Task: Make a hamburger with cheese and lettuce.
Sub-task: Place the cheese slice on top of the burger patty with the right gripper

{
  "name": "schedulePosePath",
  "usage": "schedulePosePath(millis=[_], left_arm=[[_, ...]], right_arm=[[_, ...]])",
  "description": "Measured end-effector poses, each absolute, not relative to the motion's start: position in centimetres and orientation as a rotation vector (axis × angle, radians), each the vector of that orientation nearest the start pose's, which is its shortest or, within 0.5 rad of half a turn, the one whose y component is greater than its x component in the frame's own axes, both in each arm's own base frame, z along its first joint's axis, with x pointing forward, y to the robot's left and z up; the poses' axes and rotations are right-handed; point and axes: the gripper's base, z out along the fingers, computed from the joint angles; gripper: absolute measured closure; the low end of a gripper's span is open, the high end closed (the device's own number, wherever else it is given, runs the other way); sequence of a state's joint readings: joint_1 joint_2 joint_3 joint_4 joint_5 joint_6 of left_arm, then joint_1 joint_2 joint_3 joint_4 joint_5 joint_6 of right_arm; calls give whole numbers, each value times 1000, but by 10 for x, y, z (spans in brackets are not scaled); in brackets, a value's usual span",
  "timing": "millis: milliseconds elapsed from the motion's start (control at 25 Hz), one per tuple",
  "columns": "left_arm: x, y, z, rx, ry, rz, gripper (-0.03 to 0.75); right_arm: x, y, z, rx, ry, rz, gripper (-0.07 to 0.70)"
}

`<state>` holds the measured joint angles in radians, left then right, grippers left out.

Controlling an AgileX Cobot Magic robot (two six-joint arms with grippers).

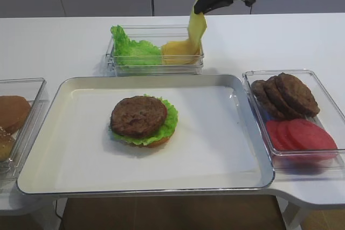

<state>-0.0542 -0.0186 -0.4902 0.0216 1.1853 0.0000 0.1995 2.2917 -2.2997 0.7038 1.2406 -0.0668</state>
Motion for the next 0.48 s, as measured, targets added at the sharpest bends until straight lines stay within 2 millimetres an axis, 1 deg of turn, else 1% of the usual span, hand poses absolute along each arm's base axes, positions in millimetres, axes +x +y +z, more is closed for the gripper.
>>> schedulePosePath(millis=[280, 480], left_arm=[[-12, 2, 265, 56, 2159, -5, 302], [-12, 2, 265, 56, 2159, -7, 302]], right_arm=[[471, 172, 296, -277, 2585, 1051, 584], [467, 177, 301, -296, 2576, 1057, 584]])
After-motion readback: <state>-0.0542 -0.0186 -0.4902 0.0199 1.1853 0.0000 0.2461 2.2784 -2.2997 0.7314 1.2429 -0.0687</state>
